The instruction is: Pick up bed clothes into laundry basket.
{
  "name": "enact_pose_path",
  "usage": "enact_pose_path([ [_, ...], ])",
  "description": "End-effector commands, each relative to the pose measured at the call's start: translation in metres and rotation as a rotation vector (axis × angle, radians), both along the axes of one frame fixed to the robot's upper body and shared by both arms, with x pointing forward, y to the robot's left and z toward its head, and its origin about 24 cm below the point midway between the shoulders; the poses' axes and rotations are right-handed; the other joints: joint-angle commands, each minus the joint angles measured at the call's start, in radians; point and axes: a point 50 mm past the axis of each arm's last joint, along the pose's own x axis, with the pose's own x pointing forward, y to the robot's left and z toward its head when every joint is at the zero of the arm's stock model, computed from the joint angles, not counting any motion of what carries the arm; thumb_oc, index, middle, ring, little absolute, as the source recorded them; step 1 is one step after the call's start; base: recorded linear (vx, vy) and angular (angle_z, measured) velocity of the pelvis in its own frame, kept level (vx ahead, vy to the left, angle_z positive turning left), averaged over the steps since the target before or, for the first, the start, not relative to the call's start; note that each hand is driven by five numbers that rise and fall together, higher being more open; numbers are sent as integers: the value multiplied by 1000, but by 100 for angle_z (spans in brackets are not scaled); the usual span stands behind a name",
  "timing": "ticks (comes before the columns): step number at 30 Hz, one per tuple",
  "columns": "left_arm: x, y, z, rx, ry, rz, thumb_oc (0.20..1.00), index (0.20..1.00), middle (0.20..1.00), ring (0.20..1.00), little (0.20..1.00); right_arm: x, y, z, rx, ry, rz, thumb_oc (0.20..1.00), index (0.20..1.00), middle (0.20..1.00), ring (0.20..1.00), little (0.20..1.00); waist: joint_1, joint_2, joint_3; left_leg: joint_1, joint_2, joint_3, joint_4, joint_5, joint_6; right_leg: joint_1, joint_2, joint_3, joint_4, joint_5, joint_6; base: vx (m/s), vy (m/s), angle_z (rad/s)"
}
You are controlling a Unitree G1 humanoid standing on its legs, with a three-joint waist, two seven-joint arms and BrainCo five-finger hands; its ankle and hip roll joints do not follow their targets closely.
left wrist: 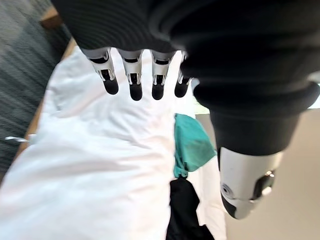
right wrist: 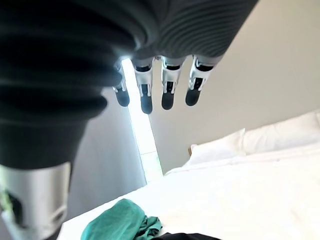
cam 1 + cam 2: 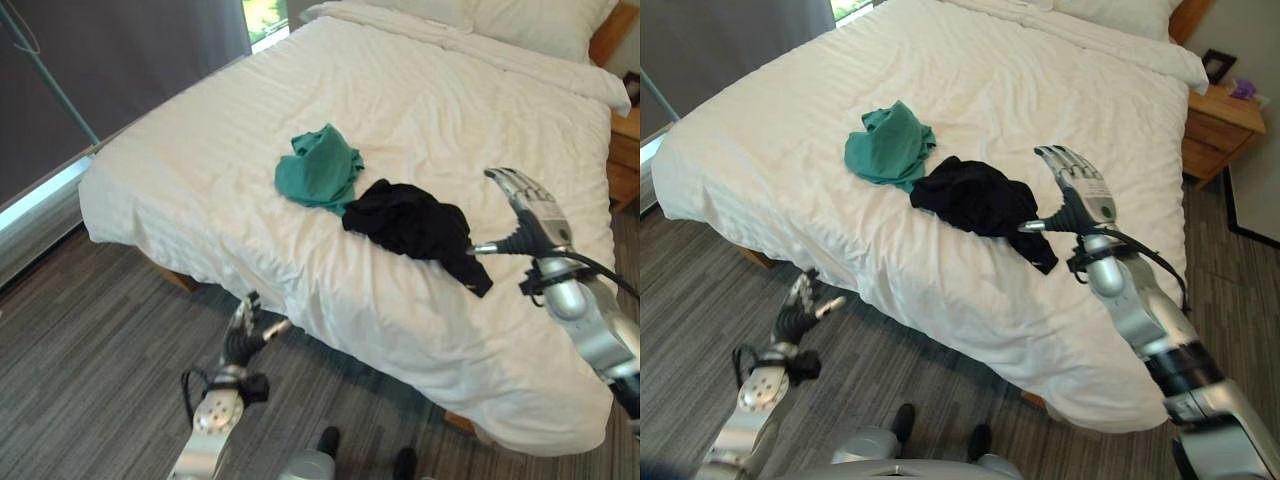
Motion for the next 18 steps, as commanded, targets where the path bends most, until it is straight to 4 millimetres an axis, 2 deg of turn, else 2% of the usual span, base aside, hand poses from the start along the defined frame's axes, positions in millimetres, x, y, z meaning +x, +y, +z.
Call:
enact_pose_path([
  [1,12,-11,13,-52,-85,-78,1000,1000,1000,1000,1000,18,-6,11,12,2,-48,1000,1000,1000,1000,1000,66,-22,-44,-3,43,67,11,-18,-33,75,-29,-27,14,-22,55,69,-12,47],
  [2,13,-11,13,-53,-87,-75,1000,1000,1000,1000,1000,20,-5,11,11,0,-44,1000,1000,1000,1000,1000,61,-21,-43,-4,43,66,11,-18,-33,75,-29,-29,14,-22,55,123,-24,44],
  [3,11,-10,10,-54,-67,-89,1000,1000,1000,1000,1000,38,-9,2,-8,65,-124,1000,1000,1000,1000,1000,88,-27,-43,-18,39,44,11,-10,-40,74,-25,-49,14,-27,54,108,-17,40],
  [4,12,-10,11,-50,-67,-96,1000,1000,1000,1000,1000,47,-14,0,0,93,-180,1000,1000,1000,1000,1000,103,-28,-38,-33,37,30,11,-3,-44,67,-22,-61,14,-30,53,106,-17,20],
  [5,14,-10,11,-45,-68,-104,1000,1000,1000,1000,1000,52,-19,-2,10,116,-229,1000,1000,1000,1000,1000,121,-28,-30,-52,34,17,11,5,-49,59,-19,-71,14,-32,53,19,-5,33],
  [6,14,-9,12,-45,-70,-102,1000,1000,1000,1000,1000,53,-18,-1,10,114,-227,1000,1000,1000,1000,1000,117,-29,-31,-55,33,15,11,6,-49,57,-19,-72,14,-32,53,-35,3,52],
  [7,20,-10,13,-30,-75,-125,1000,1000,1000,1000,1000,60,-27,-9,59,169,-310,1000,1000,1000,1000,1000,149,-23,-15,-109,28,-14,11,26,-62,29,-17,-100,14,-38,54,-57,0,70],
  [8,24,-11,15,-24,-83,-137,1000,1000,1000,1000,1000,61,-34,-9,78,183,-350,1000,1000,1000,1000,1000,160,-22,-10,-140,24,-29,11,37,-70,11,-17,-118,14,-41,54,-50,1,64],
  [10,31,-14,16,-12,-88,-168,1000,1000,1000,1000,1000,58,-49,-21,71,238,-446,1000,1000,1000,1000,1000,172,-17,-6,-202,18,-55,11,50,-85,-28,-15,-151,14,-48,54,2,-12,74],
  [13,35,-15,8,26,-50,-192,1000,1000,1000,1000,1000,46,-73,-47,41,319,-590,1000,1000,1000,1000,1000,193,5,1,-262,8,-68,11,63,-103,-67,-13,-179,14,-65,55,42,9,56],
  [18,39,3,6,98,-41,-122,1000,1000,1000,1000,1000,31,-96,-63,166,361,-708,1000,1000,1000,1000,1000,190,35,-9,-302,2,-59,11,69,-114,-94,-19,-179,14,-74,63,56,32,14],
])
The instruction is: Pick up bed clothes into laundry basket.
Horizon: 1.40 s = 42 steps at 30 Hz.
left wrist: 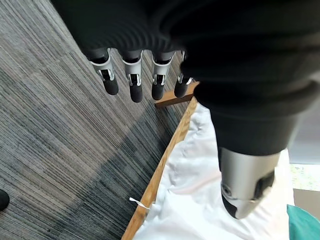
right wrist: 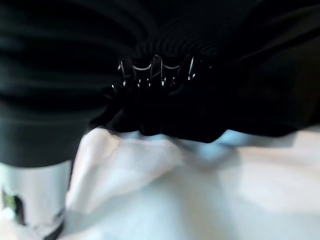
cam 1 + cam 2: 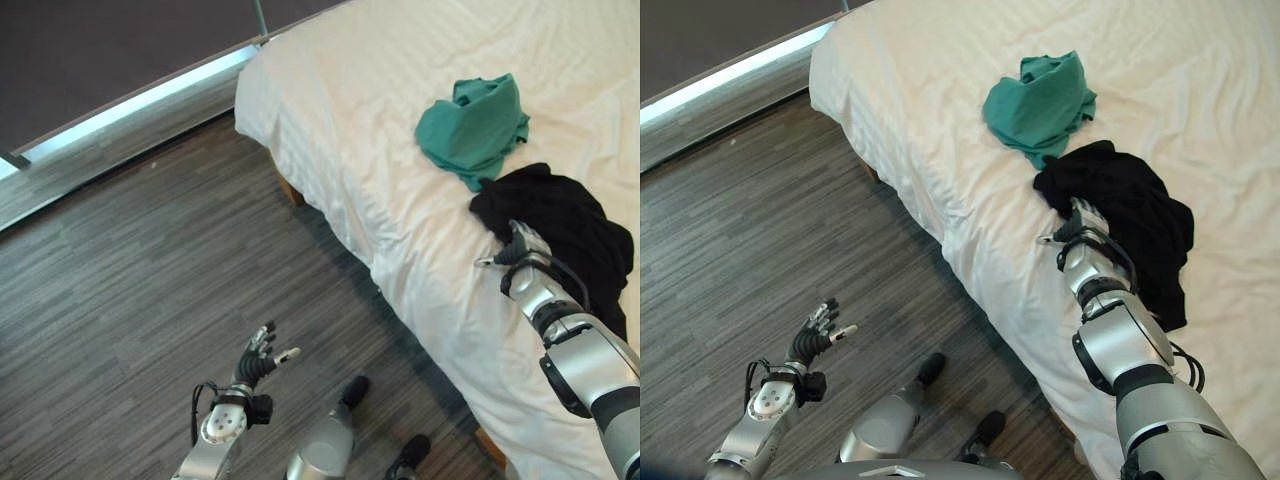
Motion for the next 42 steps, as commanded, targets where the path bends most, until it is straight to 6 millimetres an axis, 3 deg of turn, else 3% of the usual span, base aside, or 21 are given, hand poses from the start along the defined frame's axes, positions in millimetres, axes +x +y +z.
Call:
enact_pose_path([
  [1,26,-3,28,16,-168,-34,1000,1000,1000,1000,1000,-7,-33,14,-16,-37,-102,1000,1000,1000,1000,1000,-8,14,-2,6,34,129,-12,-11,-77,93,-9,40,15,-51,59,35,17,-3],
  [4,27,9,32,52,-187,17,1000,1000,1000,1000,1000,-8,-46,28,7,-121,-138,1000,1000,1000,1000,1000,-23,27,-4,4,35,143,-12,-11,-79,88,-19,51,15,-49,62,24,20,-10],
  [6,25,13,31,48,-191,68,1000,1000,1000,1000,1000,-2,-49,57,-13,-248,-106,1000,1000,1000,1000,1000,-50,38,-4,12,39,163,-12,-15,-76,87,-30,70,15,-42,68,21,47,-18],
  [8,25,13,30,46,-194,73,1000,1000,1000,1000,1000,0,-48,66,-31,-284,-89,1000,1000,1000,1000,1000,-59,44,-7,12,41,169,-12,-13,-74,82,-32,78,15,-38,69,9,34,-25],
  [11,25,6,30,24,-199,61,1000,1000,1000,1000,1000,5,-46,104,-106,-397,-29,1000,1000,1000,1000,1000,-92,61,-2,34,48,197,-12,-19,-69,87,-43,103,15,-33,69,11,1,-19],
  [14,26,-3,30,-4,-200,40,1000,1000,1000,1000,1000,7,-44,122,-133,-450,-4,1000,1000,1000,1000,1000,-115,74,6,43,51,214,-12,-24,-66,84,-48,123,15,-29,69,-13,-2,-34],
  [16,29,-10,31,-26,-207,20,1000,1000,1000,1000,1000,9,-41,127,-103,-470,-5,1000,1000,1000,1000,1000,-126,85,15,43,55,225,-12,-26,-63,74,-50,137,15,-24,69,-32,-17,-25],
  [23,30,-16,26,-63,-188,15,1000,1000,1000,1000,1000,9,-44,107,-19,-414,-46,1000,1000,1000,1000,1000,-135,99,37,1,55,219,-12,-10,-62,26,-47,147,15,-13,67,-10,-21,-17],
  [30,31,-16,23,-86,-184,32,1000,1000,1000,1000,1000,11,-39,100,-122,-346,-6,1000,1000,1000,1000,1000,-124,97,52,-75,58,201,-12,11,-74,-40,-36,138,15,-5,66,-13,-28,14],
  [31,34,-15,24,-83,-190,41,1000,1000,1000,1000,1000,18,-23,114,-160,-397,51,1000,1000,1000,1000,1000,-114,87,54,-112,63,199,-12,20,-81,-72,-28,143,15,-4,67,-34,-41,11],
  [35,39,-16,25,-80,-198,52,1000,1000,1000,1000,1000,25,-4,131,-197,-463,115,1000,1000,1000,1000,1000,-112,82,59,-107,68,201,-12,21,-82,-68,-23,151,15,-6,62,-5,-9,1],
  [37,40,-15,24,-67,-192,66,1000,1000,1000,1000,1000,31,24,147,-207,-543,198,1000,1000,1000,1000,1000,-113,77,63,-90,73,202,-12,19,-81,-54,-22,154,15,-8,58,29,-2,-4],
  [42,41,-14,22,-62,-188,78,1000,1000,1000,1000,1000,33,44,156,-205,-593,263,1000,1000,1000,1000,1000,-114,75,67,-83,74,202,-12,17,-81,-49,-24,153,15,-6,55,0,0,0],
])
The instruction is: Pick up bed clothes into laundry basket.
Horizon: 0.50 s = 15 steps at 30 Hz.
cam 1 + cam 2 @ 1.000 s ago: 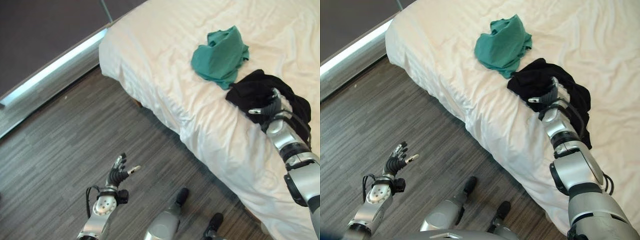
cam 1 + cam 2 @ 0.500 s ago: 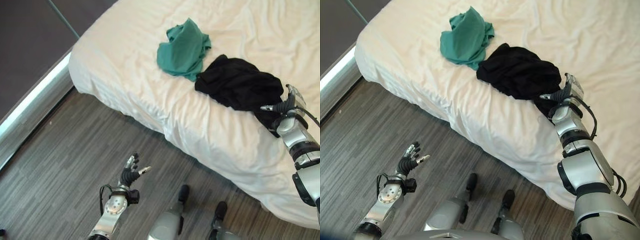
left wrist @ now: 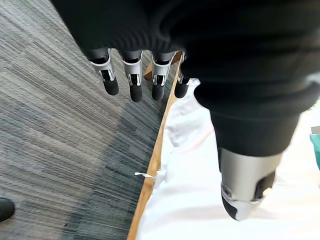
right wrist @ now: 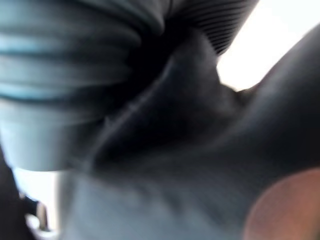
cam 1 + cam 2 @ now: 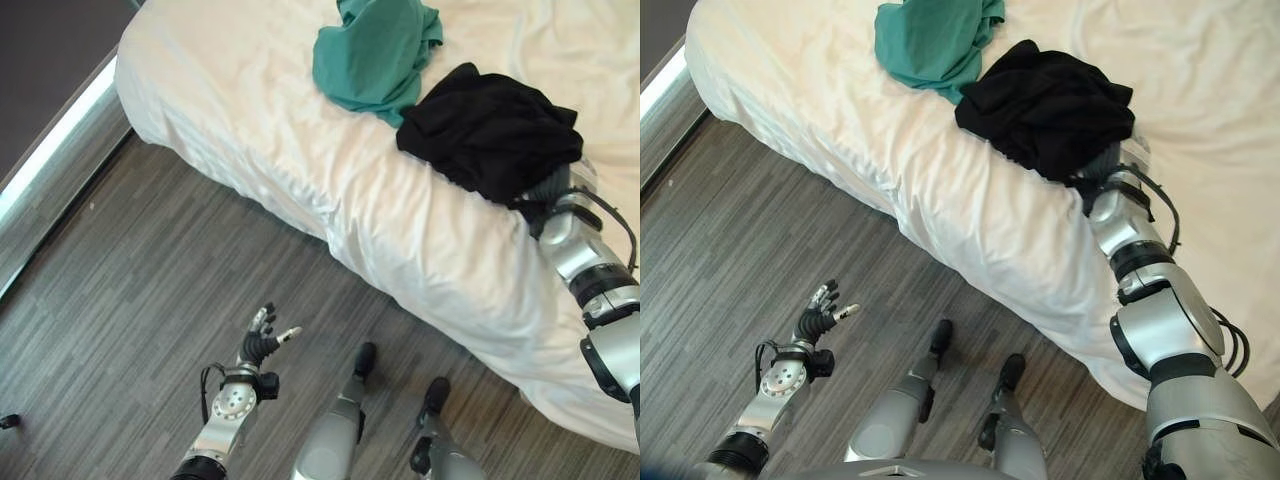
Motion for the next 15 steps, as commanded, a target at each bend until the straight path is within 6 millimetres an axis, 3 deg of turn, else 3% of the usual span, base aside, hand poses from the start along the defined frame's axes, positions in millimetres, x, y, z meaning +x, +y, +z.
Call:
enact_pose_path([
  [1,10,-4,12,-37,-81,17,1000,1000,1000,1000,1000,8,36,48,-120,-175,131,1000,1000,1000,1000,1000,26,-43,25,24,19,67,3,-14,-84,113,-59,41,15,-53,66,0,0,0],
  [3,10,-4,12,-37,-81,18,1000,1000,1000,1000,1000,9,44,50,-112,-180,153,1000,1000,1000,1000,1000,27,-43,27,29,19,67,3,-15,-84,117,-59,43,15,-54,63,-3,8,4],
  [4,10,-4,11,-43,-76,17,1000,1000,1000,1000,1000,11,45,45,-95,-156,156,200,200,200,200,200,28,-42,28,30,20,66,3,-15,-84,119,-59,40,15,-55,63,-4,3,3],
  [9,4,1,0,-62,-21,53,1000,1000,1000,1000,1000,11,37,19,29,-62,133,200,200,200,200,200,25,-42,26,45,24,69,3,-20,-85,138,-58,31,15,-61,62,9,2,4],
  [11,0,22,1,-31,-22,146,1000,1000,1000,1000,1000,-2,40,18,153,-147,241,200,200,200,200,200,7,-56,22,107,35,95,3,-42,-79,192,-57,43,15,-70,63,35,-2,8],
  [12,0,21,1,-31,-22,145,1000,1000,1000,1000,1000,-3,39,18,153,-146,240,200,200,200,200,200,7,-56,19,103,35,95,3,-39,-79,188,-57,42,15,-68,63,50,6,19],
  [13,-3,42,5,27,-24,225,1000,1000,1000,1000,1000,-29,35,4,205,-199,316,200,200,200,200,200,-24,-69,14,152,42,114,3,-58,-73,229,-61,49,15,-71,66,46,-2,9],
  [15,-8,67,16,100,-56,303,1000,1000,1000,1000,1000,-65,-2,-33,253,-153,255,200,200,200,200,200,-62,-76,-5,203,48,128,3,-77,-68,267,-63,52,15,-75,68,52,-7,5],
])
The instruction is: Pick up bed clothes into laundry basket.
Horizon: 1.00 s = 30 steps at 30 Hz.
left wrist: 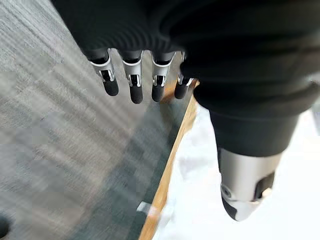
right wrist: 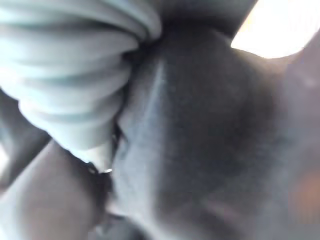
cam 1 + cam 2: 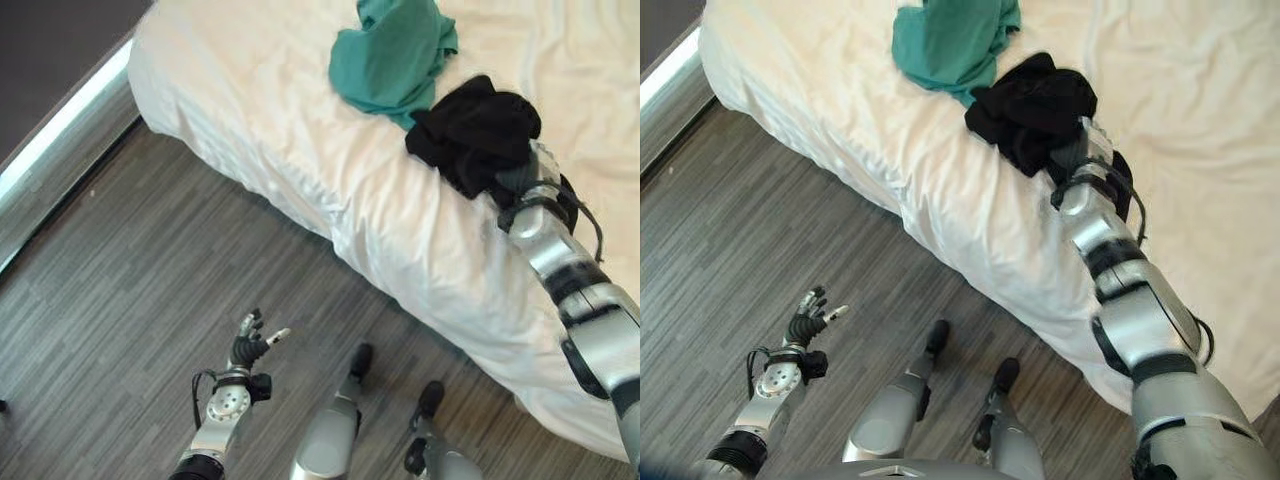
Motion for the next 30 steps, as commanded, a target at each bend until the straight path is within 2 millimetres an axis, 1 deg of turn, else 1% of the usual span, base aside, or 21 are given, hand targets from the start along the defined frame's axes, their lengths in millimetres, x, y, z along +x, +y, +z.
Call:
enact_pose_path([
  [1,1,20,17,107,-56,59,1000,1000,1000,1000,1000,-25,-31,-29,-9,38,-28,200,200,200,200,200,-40,-35,-55,68,53,108,3,-52,-43,120,-54,33,15,-40,67,69,9,8],
  [2,-2,52,40,198,-119,155,1000,1000,1000,1000,1000,-68,-79,-62,43,129,-154,200,200,200,200,200,-86,-38,-80,135,55,118,3,-74,-35,164,-52,44,15,-50,62,78,18,-6],
  [5,9,83,89,357,-227,187,1000,1000,1000,1000,1000,-117,-141,-96,293,215,-362,200,200,200,200,200,-140,-42,-92,161,61,135,120,-37,-61,220,-55,56,15,-61,48,59,7,-13],
  [6,10,83,89,357,-228,186,1000,1000,1000,1000,1000,-117,-142,-96,294,215,-363,200,200,200,200,200,-140,-42,-94,154,61,133,124,-36,-60,217,-55,55,15,-59,48,-93,19,-10],
  [7,19,91,124,431,-339,200,1000,1000,1000,1000,1000,-135,-171,-95,366,203,-463,200,200,200,200,200,-147,-49,-78,58,47,97,319,39,-125,229,-66,65,15,-54,44,-118,34,-19],
  [9,18,95,136,483,-368,210,1000,1000,1000,1000,1000,-145,-184,-98,386,217,-519,200,200,200,200,200,-157,-53,-82,34,52,97,346,36,-132,220,-69,82,15,-60,47,-53,85,-30],
  [10,17,103,168,634,-426,244,1000,1000,1000,1000,1000,-172,-214,-80,405,144,-625,200,200,200,200,200,-179,-65,-101,38,112,124,296,5,-116,210,-86,113,15,-55,64,134,201,-46],
  [11,15,107,177,702,-430,275,1000,1000,1000,1000,1000,-185,-224,-77,410,132,-672,200,200,200,200,200,-191,-65,-118,73,153,136,212,-22,-100,210,-97,129,15,-54,78,283,308,-61],
  [13,14,122,188,862,-367,341,1000,1000,1000,1000,1000,-206,-239,-71,393,105,-755,200,200,200,200,200,-213,-58,-159,132,232,123,47,16,-102,223,-108,172,15,-61,109,362,327,-61],
  [16,34,132,213,997,-333,405,1000,1000,1000,1000,1000,-237,-263,-61,373,94,-901,200,200,200,200,200,-257,-26,-201,135,253,88,3,1,-120,258,-142,197,15,-66,134,247,355,-76],
  [20,51,134,221,1086,-273,431,1000,1000,1000,1000,1000,-260,-273,-79,376,195,-1019,200,200,200,200,200,-291,-27,-225,197,182,129,3,-55,-93,269,-232,204,48,55,161,250,445,-32],
  [21,55,137,228,1130,-249,446,1000,1000,1000,1000,1000,-268,-272,-101,377,320,-1074,200,200,200,200,200,-287,-30,-223,224,153,172,3,-77,-67,229,-279,179,101,177,173,155,376,-46],
  [22,59,137,238,1153,-264,449,1000,1000,1000,1000,1000,-268,-270,-111,387,358,-1088,200,200,200,200,200,-277,-24,-209,240,147,202,3,-82,-57,207,-303,132,137,215,172,128,377,-80],
  [23,59,137,238,1154,-265,448,1000,1000,1000,1000,1000,-268,-270,-111,388,358,-1088,200,200,200,200,200,-276,-25,-210,239,146,203,3,-82,-56,206,-304,133,137,216,172,86,378,-120],
  [24,67,132,254,1169,-305,437,1000,1000,1000,1000,1000,-270,-264,-130,448,400,-1097,200,200,200,200,200,-287,-10,-193,244,131,225,3,-96,-39,184,-264,88,218,154,148,76,381,-116],
  [25,75,127,256,1150,-315,414,1000,1000,1000,1000,1000,-273,-260,-143,488,438,-1105,200,200,200,200,200,-307,-6,-182,247,114,220,3,-93,-26,151,-184,133,261,102,129,65,374,-61],
  [26,76,126,258,1151,-318,413,1000,1000,1000,1000,1000,-273,-259,-144,493,436,-1105,200,200,200,200,200,-303,-7,-182,242,117,223,3,-90,-27,140,-182,137,270,100,126,59,388,-19],
  [27,82,124,249,1125,-291,410,1000,1000,1000,1000,1000,-270,-237,-182,559,554,-1100,200,200,200,200,200,-282,1,-164,247,95,254,3,-98,-17,128,-148,63,275,50,143,62,312,2],
  [28,79,129,252,1136,-279,420,1000,1000,1000,1000,1000,-275,-231,-193,561,602,-1112,200,200,200,200,200,-273,3,-167,238,92,268,3,-96,-15,145,-169,-25,246,34,127,74,318,-46],
  [29,79,129,252,1136,-279,420,1000,1000,1000,1000,1000,-275,-231,-193,562,602,-1112,200,200,200,200,200,-276,3,-167,238,92,266,3,-96,-16,147,-168,-28,245,34,127,135,133,-75],
  [30,89,122,250,1122,-269,386,1000,1000,1000,1000,1000,-273,-210,-220,583,740,-1081,200,200,200,200,200,-279,-2,-170,252,84,272,3,-112,-12,166,-156,-21,197,18,119,98,69,-70],
])
